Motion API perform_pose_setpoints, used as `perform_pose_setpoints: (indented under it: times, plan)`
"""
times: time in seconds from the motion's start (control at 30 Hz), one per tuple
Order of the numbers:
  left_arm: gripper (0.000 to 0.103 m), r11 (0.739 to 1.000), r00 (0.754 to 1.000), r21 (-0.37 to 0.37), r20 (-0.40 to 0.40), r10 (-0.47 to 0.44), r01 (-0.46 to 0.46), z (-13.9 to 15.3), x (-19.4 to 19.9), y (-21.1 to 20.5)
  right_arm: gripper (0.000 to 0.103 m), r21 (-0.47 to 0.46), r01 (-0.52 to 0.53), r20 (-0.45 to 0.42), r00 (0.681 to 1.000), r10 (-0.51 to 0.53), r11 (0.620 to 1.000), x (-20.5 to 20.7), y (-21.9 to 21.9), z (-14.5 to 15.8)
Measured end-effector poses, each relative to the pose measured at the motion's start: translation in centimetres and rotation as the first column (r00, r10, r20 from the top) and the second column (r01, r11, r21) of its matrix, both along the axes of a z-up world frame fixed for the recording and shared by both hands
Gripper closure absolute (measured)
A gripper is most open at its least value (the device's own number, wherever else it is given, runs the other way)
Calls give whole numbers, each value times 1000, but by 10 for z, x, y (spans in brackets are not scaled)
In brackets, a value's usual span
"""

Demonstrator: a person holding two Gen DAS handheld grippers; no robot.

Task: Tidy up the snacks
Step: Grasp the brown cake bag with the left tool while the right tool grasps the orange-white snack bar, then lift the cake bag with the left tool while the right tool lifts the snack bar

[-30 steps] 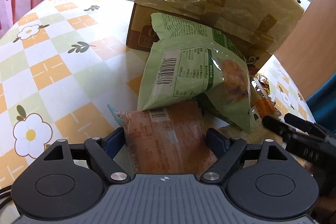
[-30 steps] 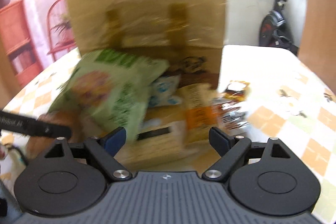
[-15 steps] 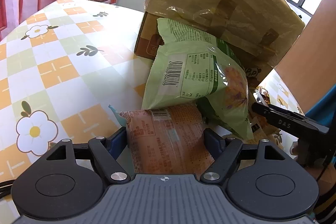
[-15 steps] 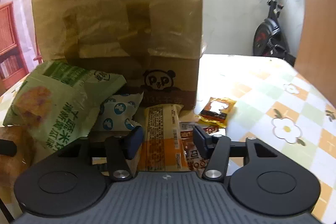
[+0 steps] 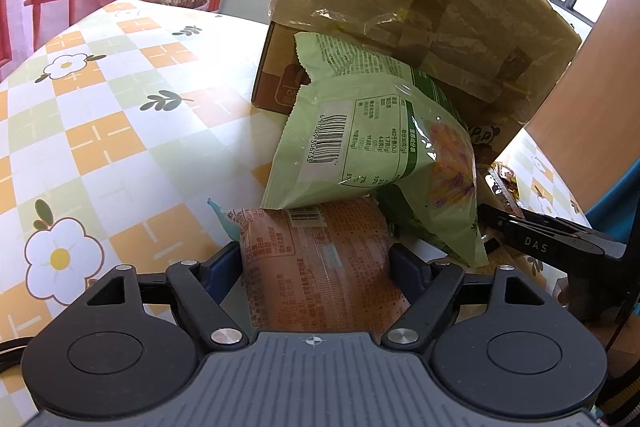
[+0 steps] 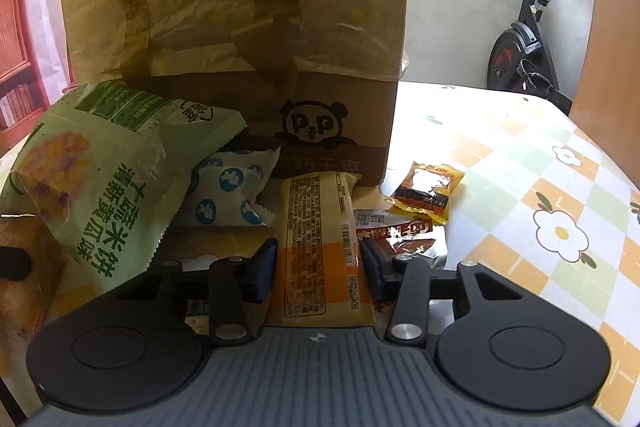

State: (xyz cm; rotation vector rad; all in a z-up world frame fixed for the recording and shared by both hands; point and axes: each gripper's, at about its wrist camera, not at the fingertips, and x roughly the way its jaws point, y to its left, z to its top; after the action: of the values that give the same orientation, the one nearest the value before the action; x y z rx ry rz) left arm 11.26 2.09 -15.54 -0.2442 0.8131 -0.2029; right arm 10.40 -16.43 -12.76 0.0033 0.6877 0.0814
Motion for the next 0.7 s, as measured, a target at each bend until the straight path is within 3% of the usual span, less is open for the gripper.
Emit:
perform_pose_setpoints:
  times: [0.7]
  plan:
    - [26, 1000, 999, -30, 46, 10, -9, 18, -16, 7, 61, 93, 59, 64, 996, -65, 994, -9, -19, 7]
